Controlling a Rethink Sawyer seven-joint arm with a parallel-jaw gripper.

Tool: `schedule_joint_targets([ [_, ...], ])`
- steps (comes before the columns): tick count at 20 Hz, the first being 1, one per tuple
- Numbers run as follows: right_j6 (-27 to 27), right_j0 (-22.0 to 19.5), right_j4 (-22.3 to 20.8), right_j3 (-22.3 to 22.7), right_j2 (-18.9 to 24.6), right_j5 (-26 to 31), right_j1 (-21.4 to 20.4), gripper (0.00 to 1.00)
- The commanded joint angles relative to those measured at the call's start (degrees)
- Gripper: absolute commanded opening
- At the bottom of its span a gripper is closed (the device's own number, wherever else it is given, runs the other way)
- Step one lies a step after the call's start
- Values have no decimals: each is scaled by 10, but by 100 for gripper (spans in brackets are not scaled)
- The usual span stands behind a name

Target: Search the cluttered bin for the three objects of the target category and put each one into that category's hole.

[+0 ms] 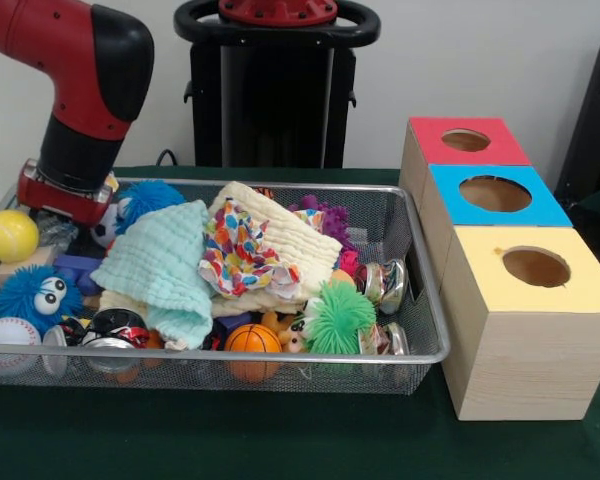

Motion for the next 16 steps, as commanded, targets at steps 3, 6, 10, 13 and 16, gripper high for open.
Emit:
schedule_joint_targets([
  [3, 22, -15, -33, 23, 40, 48, 2, 100],
  [6, 32, -15, -29, 26, 41, 39, 4, 100],
  [10, 38, -10, -27, 19, 37, 33, 13, 100],
  [13, 38, -12, -30, 17, 36, 22, 16, 0],
  [16, 39, -18, -32, 19, 42, 14, 13, 0],
])
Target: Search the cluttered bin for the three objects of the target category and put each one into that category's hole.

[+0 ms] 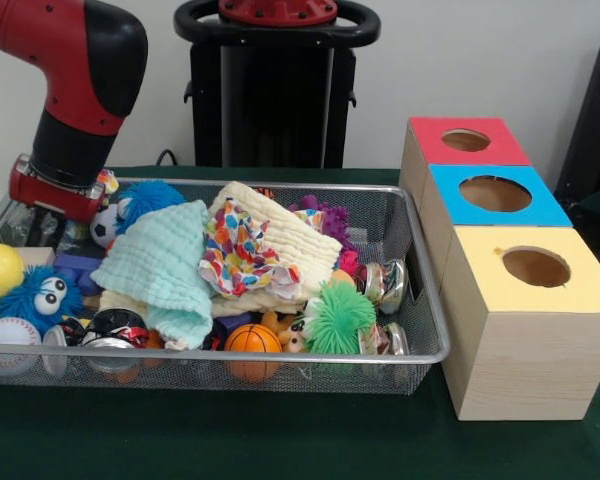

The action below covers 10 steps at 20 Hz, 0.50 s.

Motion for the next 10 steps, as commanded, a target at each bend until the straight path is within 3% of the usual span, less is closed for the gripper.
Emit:
schedule_joint_targets([
  [1, 41, -12, -31, 19, 40, 9, 21, 0],
  [10, 41, -2, -27, 14, 34, 19, 26, 0],
])
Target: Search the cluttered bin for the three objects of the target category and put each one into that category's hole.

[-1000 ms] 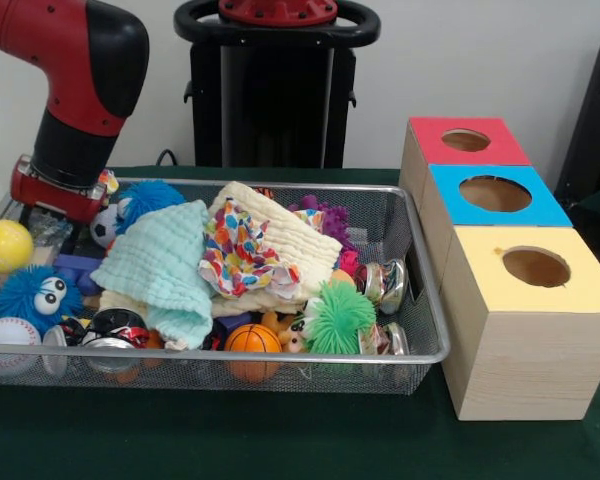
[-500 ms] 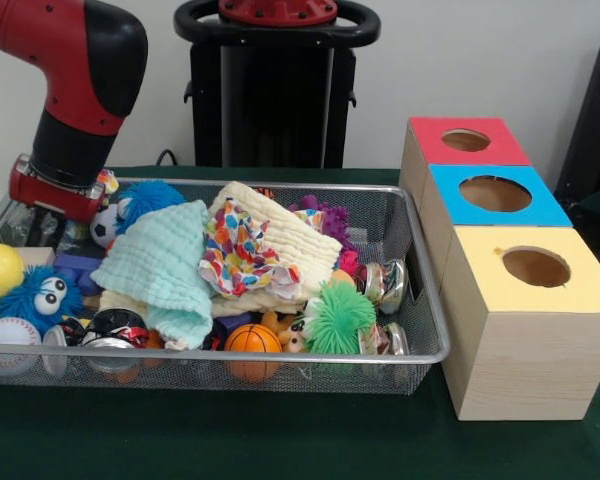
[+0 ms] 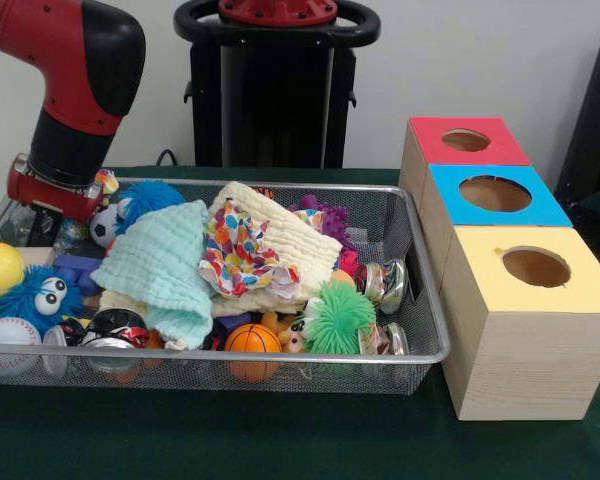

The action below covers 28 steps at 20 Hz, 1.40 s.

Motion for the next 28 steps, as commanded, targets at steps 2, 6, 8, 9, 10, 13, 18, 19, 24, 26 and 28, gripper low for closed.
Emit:
schedule_joint_targets([
  [2, 37, 0, -26, 14, 38, 28, 21, 0],
  [6, 30, -5, -27, 17, 47, 40, 13, 0],
  [8, 34, -1, -25, 14, 44, 35, 13, 0],
  [9, 33, -1, -26, 12, 44, 33, 15, 0],
  [10, 32, -2, -27, 10, 46, 31, 17, 0],
  [13, 34, -2, -25, 11, 42, 34, 19, 100],
  [18, 26, -5, -28, 10, 45, 43, 18, 100],
  [19, 28, -4, -29, 11, 42, 41, 18, 100],
  [24, 17, -1, -32, 13, 40, 57, 15, 100],
  [26, 2, 2, -32, 16, 38, 89, 9, 100],
  [28, -12, -3, -32, 22, 45, 116, 2, 100],
])
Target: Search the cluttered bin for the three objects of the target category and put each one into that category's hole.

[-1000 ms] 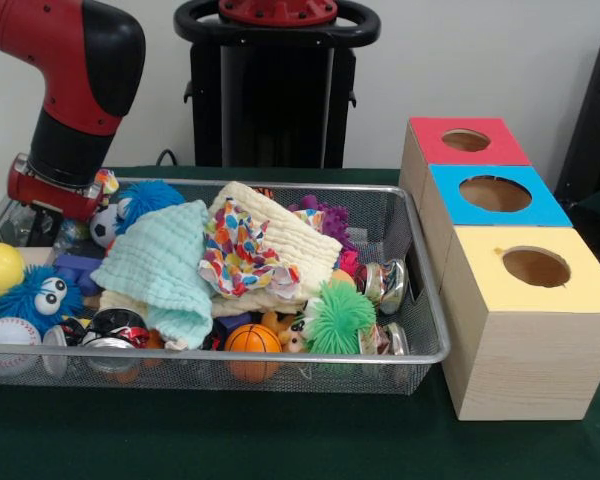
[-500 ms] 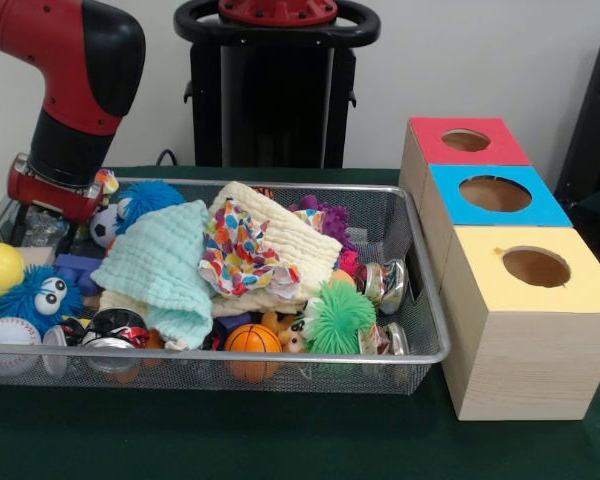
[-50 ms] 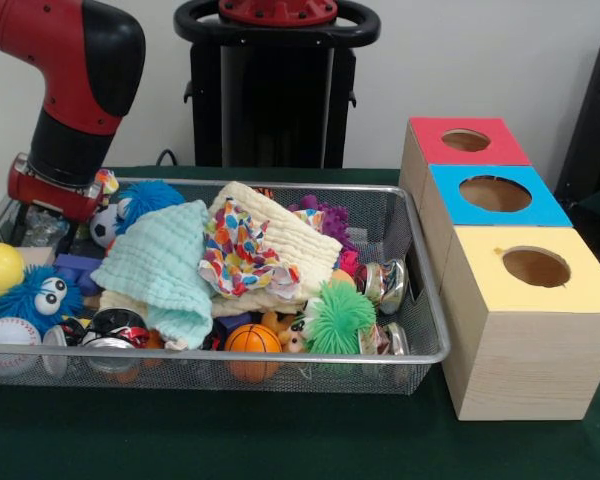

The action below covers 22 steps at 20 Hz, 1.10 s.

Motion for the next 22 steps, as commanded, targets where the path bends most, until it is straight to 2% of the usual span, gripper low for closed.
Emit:
schedule_joint_targets([
  [1, -15, -3, -31, 22, 45, 112, 3, 100],
  [7, -39, -10, -34, 10, 57, 159, 12, 100],
  [18, -48, -18, -43, -2, 60, 167, 24, 100],
  [19, -50, -18, -44, -4, 60, 169, 25, 0],
  [22, -53, -20, -45, -3, 63, 172, 23, 0],
])
